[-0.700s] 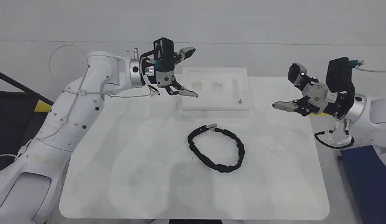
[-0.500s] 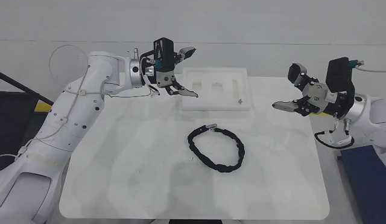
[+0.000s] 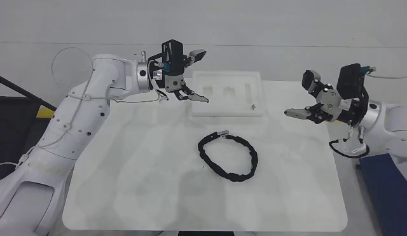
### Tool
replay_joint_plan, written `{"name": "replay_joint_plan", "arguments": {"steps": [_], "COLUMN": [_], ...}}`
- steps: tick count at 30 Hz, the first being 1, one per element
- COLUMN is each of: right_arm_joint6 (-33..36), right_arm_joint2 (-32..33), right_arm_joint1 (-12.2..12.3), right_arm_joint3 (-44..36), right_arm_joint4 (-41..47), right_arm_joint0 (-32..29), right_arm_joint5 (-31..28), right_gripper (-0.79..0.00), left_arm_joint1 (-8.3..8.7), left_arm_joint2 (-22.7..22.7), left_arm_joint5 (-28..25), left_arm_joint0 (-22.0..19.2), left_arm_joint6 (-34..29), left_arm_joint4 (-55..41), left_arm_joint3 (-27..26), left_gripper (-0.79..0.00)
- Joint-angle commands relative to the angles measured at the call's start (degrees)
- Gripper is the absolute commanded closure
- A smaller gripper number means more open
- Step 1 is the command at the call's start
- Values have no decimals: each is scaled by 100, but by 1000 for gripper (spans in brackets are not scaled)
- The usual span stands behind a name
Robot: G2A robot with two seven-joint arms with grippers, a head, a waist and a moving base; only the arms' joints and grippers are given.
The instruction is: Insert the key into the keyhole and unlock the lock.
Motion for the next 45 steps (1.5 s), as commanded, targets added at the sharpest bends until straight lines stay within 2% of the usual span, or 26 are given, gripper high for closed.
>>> {"name": "replay_joint_plan", "arguments": {"steps": [1,10,19,30,39,40,41,43,44,45], "right_arm_joint6": [85,656,1381,1839,2129,2151,2184,2252,2283,2313], "right_arm_joint2": [-117,-866,-1872,-2848,-3148,-3154,-3161,-3165,-3166,-3165], "right_arm_joint1": [-53,-454,-1158,-2107,-2621,-2657,-2690,-2749,-2774,-2797], "right_arm_joint3": [-36,-207,401,1660,2484,2541,2596,2699,2747,2775], "right_arm_joint4": [-123,-148,48,603,722,719,706,684,657,631], "right_arm_joint0": [-61,45,930,1906,2358,2389,2415,2457,2475,2490], "right_arm_joint5": [388,2463,3736,4132,4049,4040,4034,4031,4041,4054], "right_gripper": [-785,-785,-785,-785,-785,-763,-650,-563,-533,-551], "left_arm_joint1": [0,0,0,0,0,0,0,0,0,0], "left_arm_joint2": [0,0,0,0,0,0,0,0,0,0], "left_arm_joint5": [0,0,0,0,0,0,0,0,0,0], "left_arm_joint0": [0,0,0,0,0,0,0,0,0,0], "left_arm_joint6": [1,1,1,1,1,1,1,1,1,1], "left_arm_joint4": [0,0,0,0,0,0,0,0,0,0], "left_arm_joint3": [0,0,0,0,0,0,0,0,0,0], "left_gripper": [-785,-785,-785,-785,-785,-785,-785,-785,-785,-785]}}
